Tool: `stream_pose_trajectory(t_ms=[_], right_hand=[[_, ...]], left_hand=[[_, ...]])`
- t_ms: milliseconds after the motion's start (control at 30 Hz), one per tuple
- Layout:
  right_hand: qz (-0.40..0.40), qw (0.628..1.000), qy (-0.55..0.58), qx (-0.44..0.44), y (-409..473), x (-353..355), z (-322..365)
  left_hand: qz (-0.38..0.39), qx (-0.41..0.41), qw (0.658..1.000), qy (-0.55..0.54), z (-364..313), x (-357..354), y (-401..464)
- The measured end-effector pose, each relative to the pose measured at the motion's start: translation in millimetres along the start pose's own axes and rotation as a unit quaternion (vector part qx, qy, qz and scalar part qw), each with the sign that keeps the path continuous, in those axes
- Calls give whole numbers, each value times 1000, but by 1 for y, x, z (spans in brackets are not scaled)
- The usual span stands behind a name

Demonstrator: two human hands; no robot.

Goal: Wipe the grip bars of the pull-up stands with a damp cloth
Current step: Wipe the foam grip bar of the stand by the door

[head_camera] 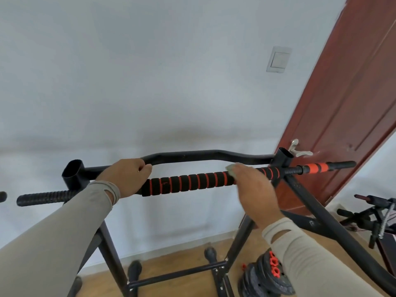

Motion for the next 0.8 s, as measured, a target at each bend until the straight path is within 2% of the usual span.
stream_pose_trajectory(t_ms=[133,267,333,400,533,800], right_hand=[[32,989,-72,-125,7,14,-67],[-16,978,-7,-208,5,19,-78],[-35,971,10,-236,0,13,-72],[-59,972,11,-229,0,9,-63],[-96,979,30,-177,4,10,-19],[-48,988,142,21,-8,-36,208]], left_hand=[[-38,-56,996,64,-12,6,-13],[-133,-102,975,143,-23,12,-24],[-180,-96,965,167,-24,12,-33],[-191,-73,968,148,-19,8,-37],[-164,-20,978,129,-10,7,-27],[-69,0,994,79,3,1,-2]])
Point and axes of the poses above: each hand's wrist, its own y-axis towards the middle knuckle, its own x-axis out of the back of the hand, z = x × y, the point moved 9 cm from there along y, towards the middle knuckle, and after that the axes turned 4 degrees about -x, right-handed, at the moved point
